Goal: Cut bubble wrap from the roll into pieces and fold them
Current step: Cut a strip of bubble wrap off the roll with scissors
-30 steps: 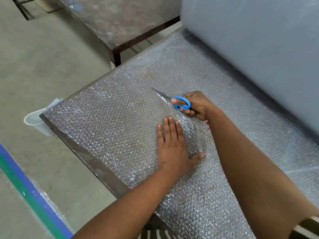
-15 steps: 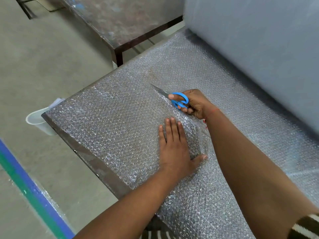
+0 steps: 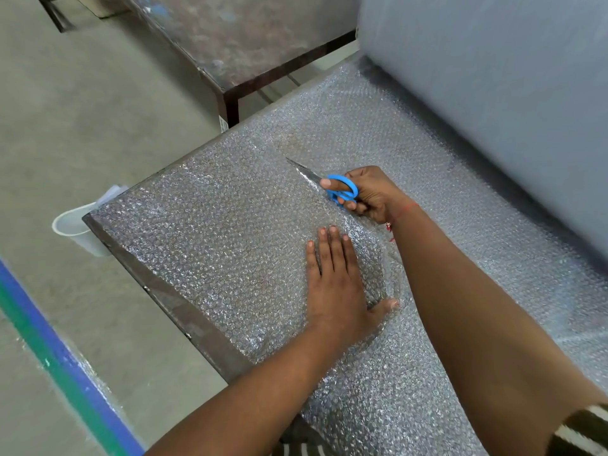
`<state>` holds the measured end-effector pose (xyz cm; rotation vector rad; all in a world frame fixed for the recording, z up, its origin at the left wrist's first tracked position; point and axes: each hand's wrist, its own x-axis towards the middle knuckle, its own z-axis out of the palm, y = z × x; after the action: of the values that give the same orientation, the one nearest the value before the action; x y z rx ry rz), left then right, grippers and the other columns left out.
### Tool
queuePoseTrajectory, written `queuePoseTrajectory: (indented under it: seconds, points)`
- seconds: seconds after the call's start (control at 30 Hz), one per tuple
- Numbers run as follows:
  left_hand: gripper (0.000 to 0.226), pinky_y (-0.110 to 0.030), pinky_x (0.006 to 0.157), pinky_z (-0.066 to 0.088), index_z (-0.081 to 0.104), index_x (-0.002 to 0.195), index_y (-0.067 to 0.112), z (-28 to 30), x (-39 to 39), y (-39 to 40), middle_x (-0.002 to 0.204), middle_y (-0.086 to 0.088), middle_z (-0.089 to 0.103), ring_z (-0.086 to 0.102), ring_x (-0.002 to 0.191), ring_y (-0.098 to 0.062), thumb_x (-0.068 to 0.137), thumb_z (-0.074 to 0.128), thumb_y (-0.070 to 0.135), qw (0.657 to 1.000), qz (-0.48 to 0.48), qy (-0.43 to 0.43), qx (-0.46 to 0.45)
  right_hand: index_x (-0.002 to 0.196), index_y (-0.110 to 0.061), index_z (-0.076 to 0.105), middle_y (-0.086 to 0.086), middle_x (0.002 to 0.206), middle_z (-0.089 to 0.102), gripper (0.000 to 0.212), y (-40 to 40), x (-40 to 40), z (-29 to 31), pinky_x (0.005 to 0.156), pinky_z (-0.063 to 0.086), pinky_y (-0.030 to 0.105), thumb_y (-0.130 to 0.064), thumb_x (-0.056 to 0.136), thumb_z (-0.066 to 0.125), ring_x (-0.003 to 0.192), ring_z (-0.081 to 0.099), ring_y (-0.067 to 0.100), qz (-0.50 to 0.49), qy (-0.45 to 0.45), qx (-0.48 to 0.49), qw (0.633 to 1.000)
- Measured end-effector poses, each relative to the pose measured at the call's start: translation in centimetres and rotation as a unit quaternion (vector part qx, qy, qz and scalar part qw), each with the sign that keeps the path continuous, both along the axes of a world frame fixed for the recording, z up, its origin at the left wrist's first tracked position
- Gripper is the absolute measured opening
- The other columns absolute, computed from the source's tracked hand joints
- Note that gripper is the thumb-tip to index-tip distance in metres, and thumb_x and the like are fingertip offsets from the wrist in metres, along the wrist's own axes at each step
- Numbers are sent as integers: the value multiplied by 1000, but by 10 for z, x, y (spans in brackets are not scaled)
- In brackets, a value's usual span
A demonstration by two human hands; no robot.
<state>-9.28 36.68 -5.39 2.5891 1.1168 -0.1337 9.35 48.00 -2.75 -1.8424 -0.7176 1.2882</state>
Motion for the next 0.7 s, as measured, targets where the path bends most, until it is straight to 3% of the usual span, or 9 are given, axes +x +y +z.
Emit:
queuePoseTrajectory:
  seconds: [0.1, 0.2, 0.3, 0.47, 0.7]
  points:
    - [139, -67, 127, -10, -19, 163, -7, 1, 0, 0, 169, -33, -29, -34, 156, -49, 83, 20, 100, 1000, 0, 0, 2, 85, 4, 76, 25, 75, 62, 58, -1, 2, 0, 38, 27, 20, -41, 60, 105, 44, 44, 19, -1, 5, 0, 1000]
    - [139, -68, 126, -11, -19, 163, -7, 0, 0, -1, 169, -34, -29, -34, 156, -49, 83, 19, 100, 1000, -2, 2, 2, 90, 13, 74, 23, 72, 61, 70, -1, 1, 1, 37, 27, 21, -42, 61, 105, 45, 42, 18, -5, -2, 1, 1000]
    - [139, -68, 127, -10, -18, 163, -7, -1, 0, 0, 170, -33, -27, -32, 157, -49, 83, 22, 99, 1000, 1, -5, -1, 92, 11, 75, 21, 69, 60, 68, 2, -3, 2, 37, 25, 20, -45, 66, 102, 42, 41, 17, -13, -9, -5, 1000]
    - [138, -68, 127, -10, -18, 163, -7, -1, 1, 0, 170, -34, -28, -32, 157, -49, 83, 23, 98, 1000, -2, -4, 1, 105, 14, 74, 24, 76, 61, 81, 5, -5, 3, 37, 26, 21, -50, 62, 102, 45, 42, 18, -9, -16, 8, 1000]
    - [137, -69, 127, -9, -17, 163, -8, 0, 1, 0, 169, -35, -28, -33, 156, -51, 85, 23, 97, 1000, -5, 0, 0, 102, 15, 74, 18, 66, 63, 71, 3, -7, 4, 35, 28, 19, -44, 72, 99, 40, 44, 15, -8, -17, 13, 1000]
